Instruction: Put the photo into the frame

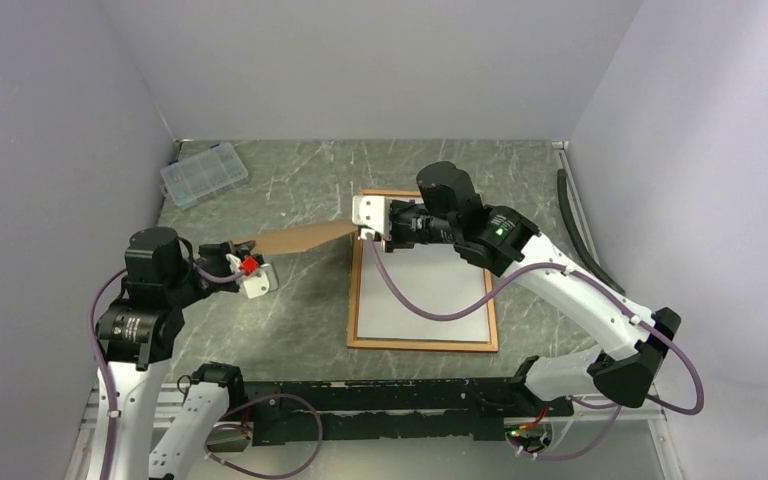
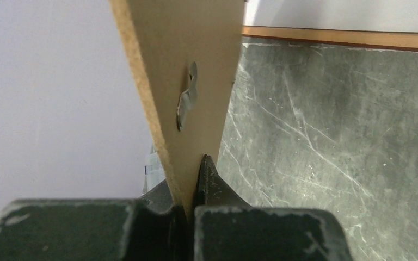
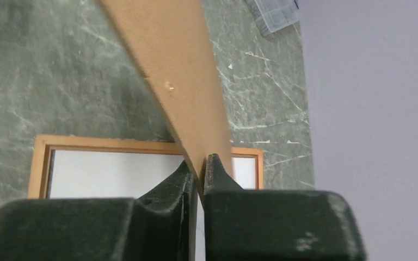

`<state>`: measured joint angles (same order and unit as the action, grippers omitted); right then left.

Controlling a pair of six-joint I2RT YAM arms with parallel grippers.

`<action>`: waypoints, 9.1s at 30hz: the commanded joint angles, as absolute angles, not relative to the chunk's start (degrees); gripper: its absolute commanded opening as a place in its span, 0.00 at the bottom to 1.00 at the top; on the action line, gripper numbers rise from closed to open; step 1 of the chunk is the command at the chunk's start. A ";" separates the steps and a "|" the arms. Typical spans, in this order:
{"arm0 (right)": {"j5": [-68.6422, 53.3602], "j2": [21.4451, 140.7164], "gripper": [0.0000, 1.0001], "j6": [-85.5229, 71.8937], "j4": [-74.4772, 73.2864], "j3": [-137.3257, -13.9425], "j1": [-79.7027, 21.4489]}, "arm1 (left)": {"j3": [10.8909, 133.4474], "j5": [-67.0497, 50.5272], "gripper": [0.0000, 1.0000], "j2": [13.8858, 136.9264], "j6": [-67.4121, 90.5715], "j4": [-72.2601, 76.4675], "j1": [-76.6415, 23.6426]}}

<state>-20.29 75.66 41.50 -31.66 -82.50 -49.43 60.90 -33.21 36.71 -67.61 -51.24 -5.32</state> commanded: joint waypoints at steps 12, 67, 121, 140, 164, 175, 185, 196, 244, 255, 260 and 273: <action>-13.62 75.33 0.00 25.99 -11.01 -80.73 -48.39 | 64.72 -27.13 0.94 38.81 -53.59 -22.51 -5.69; -47.11 77.30 0.00 -35.97 -16.80 -61.96 3.98 | 72.44 -18.41 0.94 63.90 -23.21 -51.42 -5.36; -46.72 78.09 0.00 -38.74 -12.03 -51.90 4.31 | 70.01 -19.09 0.94 63.90 -23.94 -50.55 -5.36; -41.98 84.32 0.00 -32.94 -15.90 -56.37 0.83 | 69.70 -20.05 0.94 64.99 -24.40 -50.54 -5.36; -4.57 93.05 0.96 -21.06 -37.67 -71.23 -12.78 | 68.36 -19.72 0.94 65.22 -24.23 -50.88 -5.38; -2.27 91.65 1.00 -21.56 -38.96 -74.23 -13.95 | 69.67 -20.82 0.94 66.90 -23.06 -52.23 -5.36; -0.55 87.12 1.00 -23.84 -37.38 -75.83 -16.93 | 70.13 -22.45 0.94 68.58 -22.07 -52.56 -5.41; -12.47 78.96 0.95 -38.05 -16.05 -59.66 -25.02 | 65.99 -37.25 0.90 77.93 -11.26 -47.38 -5.54; -25.54 104.61 0.62 -31.23 6.21 -57.04 -43.64 | 68.18 -49.50 0.42 114.35 -2.21 -33.11 -16.47; -26.29 104.08 0.58 -31.39 5.24 -57.00 -45.15 | 68.16 -48.83 0.38 113.84 -2.28 -33.50 -16.52; -26.57 104.23 0.56 -31.60 5.03 -57.22 -45.52 | 68.25 -48.55 0.37 113.69 -2.50 -33.81 -16.50; -27.21 106.61 0.54 -33.90 7.13 -57.72 -45.88 | 68.60 -48.21 0.35 113.04 -2.90 -34.49 -16.52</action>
